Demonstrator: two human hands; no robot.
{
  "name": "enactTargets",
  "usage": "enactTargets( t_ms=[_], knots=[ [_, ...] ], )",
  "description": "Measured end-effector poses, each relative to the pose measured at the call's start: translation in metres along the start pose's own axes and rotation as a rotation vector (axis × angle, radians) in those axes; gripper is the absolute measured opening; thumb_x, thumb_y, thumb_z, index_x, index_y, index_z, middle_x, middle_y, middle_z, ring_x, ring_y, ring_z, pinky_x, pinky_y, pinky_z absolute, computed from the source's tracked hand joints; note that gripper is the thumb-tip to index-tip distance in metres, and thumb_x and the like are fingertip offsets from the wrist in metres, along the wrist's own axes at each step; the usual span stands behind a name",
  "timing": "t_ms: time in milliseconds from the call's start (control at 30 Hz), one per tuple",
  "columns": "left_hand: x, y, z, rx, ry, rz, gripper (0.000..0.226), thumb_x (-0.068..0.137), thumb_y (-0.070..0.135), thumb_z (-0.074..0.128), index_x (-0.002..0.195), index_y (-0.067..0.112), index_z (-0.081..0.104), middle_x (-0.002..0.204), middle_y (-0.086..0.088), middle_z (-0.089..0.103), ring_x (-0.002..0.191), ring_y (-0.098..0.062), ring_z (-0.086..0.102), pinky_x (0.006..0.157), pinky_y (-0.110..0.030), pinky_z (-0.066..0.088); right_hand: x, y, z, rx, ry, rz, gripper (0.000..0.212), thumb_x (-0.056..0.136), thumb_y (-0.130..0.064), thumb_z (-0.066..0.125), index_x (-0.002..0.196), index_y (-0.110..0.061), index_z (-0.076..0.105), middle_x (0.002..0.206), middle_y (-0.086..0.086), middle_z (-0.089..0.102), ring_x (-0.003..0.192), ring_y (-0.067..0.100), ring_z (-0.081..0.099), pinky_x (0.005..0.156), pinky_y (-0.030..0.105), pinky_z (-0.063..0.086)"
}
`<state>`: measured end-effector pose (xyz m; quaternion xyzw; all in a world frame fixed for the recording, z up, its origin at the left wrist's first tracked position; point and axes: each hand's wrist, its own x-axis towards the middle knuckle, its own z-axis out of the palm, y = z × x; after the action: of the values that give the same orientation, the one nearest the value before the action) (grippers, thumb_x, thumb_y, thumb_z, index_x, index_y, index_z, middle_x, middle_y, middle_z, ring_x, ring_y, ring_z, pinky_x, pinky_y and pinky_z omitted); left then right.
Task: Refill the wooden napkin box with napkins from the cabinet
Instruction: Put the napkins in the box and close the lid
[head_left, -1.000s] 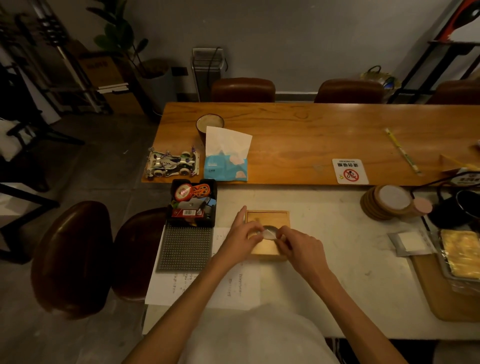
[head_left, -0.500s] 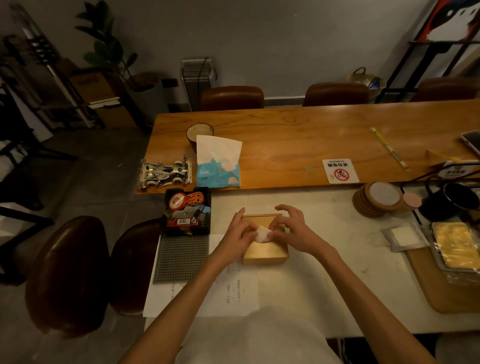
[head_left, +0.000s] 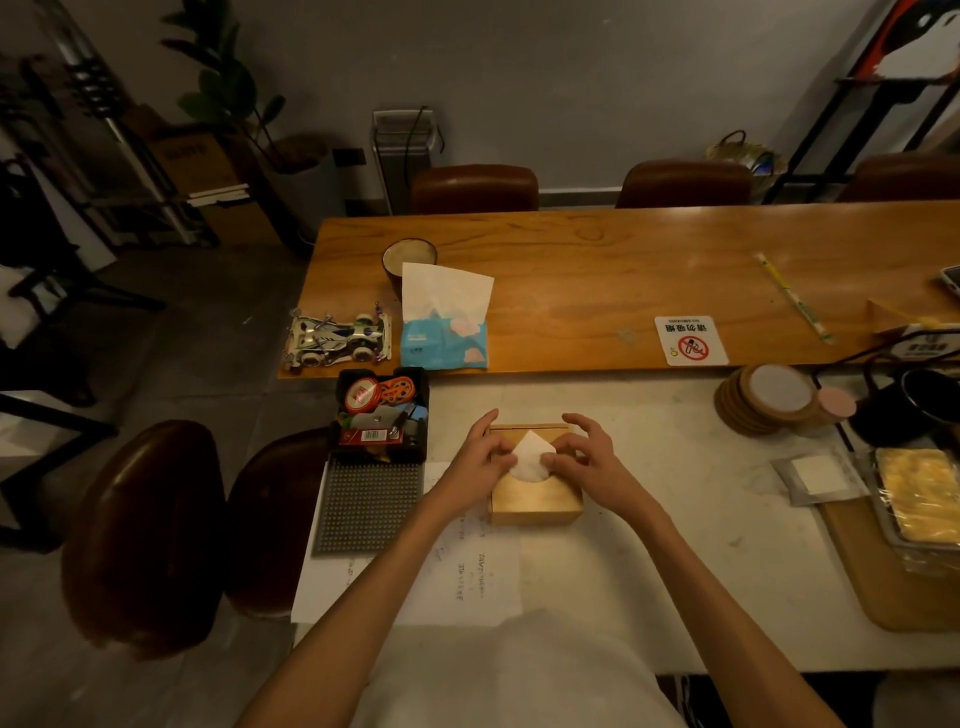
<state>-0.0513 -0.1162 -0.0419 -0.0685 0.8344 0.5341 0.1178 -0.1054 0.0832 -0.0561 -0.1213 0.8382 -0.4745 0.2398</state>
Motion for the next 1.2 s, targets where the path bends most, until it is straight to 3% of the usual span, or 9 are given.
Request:
enactTargets(
  t_ms=[400,533,700,900,1200],
  knots=[
    [0.004,-0.009,-0.002,-0.017,-0.017,0.022,0.008,0.093,0.009,0.057,0.092,0.015,0.061,0.158,-0.006,0.022,0.143,-0.02,0.027,0.112,-0.032,0.028,0.005,0.007,-0.004,-0.04,0.074,-0.039,0.007,0.081,-0.036,0.075,0.085,-0.03,0.072,0.146,-0.007,0.034,0.138,0.018,0.025,0.113,0.048,0.029],
    [0.004,-0.007,-0.003,-0.043,-0.001,-0.001,0.009,0.093,0.009,0.058,0.098,0.011,0.065,0.158,-0.005,0.024,0.144,-0.02,0.026,0.11,-0.027,0.025,0.003,0.009,-0.003,-0.036,0.068,-0.039,0.008,0.082,-0.038,0.073,0.088,-0.034,0.072,0.146,-0.008,0.032,0.139,0.019,0.024,0.113,0.049,0.03],
    [0.0,-0.006,-0.009,-0.062,-0.051,-0.008,0.019,0.091,0.013,0.062,0.109,0.008,0.066,0.161,-0.005,0.015,0.146,-0.022,0.018,0.106,-0.03,0.03,-0.001,0.008,-0.002,-0.056,0.041,-0.036,0.006,0.084,-0.035,0.072,0.09,-0.034,0.07,0.148,-0.004,0.032,0.14,0.02,0.021,0.113,0.041,0.023],
    [0.0,-0.008,-0.007,-0.068,-0.032,-0.026,0.008,0.091,0.01,0.061,0.098,0.008,0.065,0.16,-0.008,0.018,0.147,-0.025,0.019,0.114,-0.04,0.031,-0.004,0.006,-0.003,-0.032,0.037,-0.04,0.004,0.085,-0.035,0.071,0.085,-0.038,0.067,0.145,-0.005,0.035,0.138,0.018,0.023,0.113,0.042,0.025],
    [0.0,-0.01,-0.009,-0.094,-0.033,-0.023,0.011,0.091,0.011,0.062,0.099,0.006,0.066,0.159,-0.007,0.02,0.146,-0.024,0.022,0.113,-0.038,0.031,-0.003,0.009,-0.006,-0.043,0.031,-0.042,0.002,0.085,-0.031,0.071,0.086,-0.032,0.07,0.138,-0.013,0.035,0.137,0.016,0.023,0.113,0.039,0.023]
  ],
)
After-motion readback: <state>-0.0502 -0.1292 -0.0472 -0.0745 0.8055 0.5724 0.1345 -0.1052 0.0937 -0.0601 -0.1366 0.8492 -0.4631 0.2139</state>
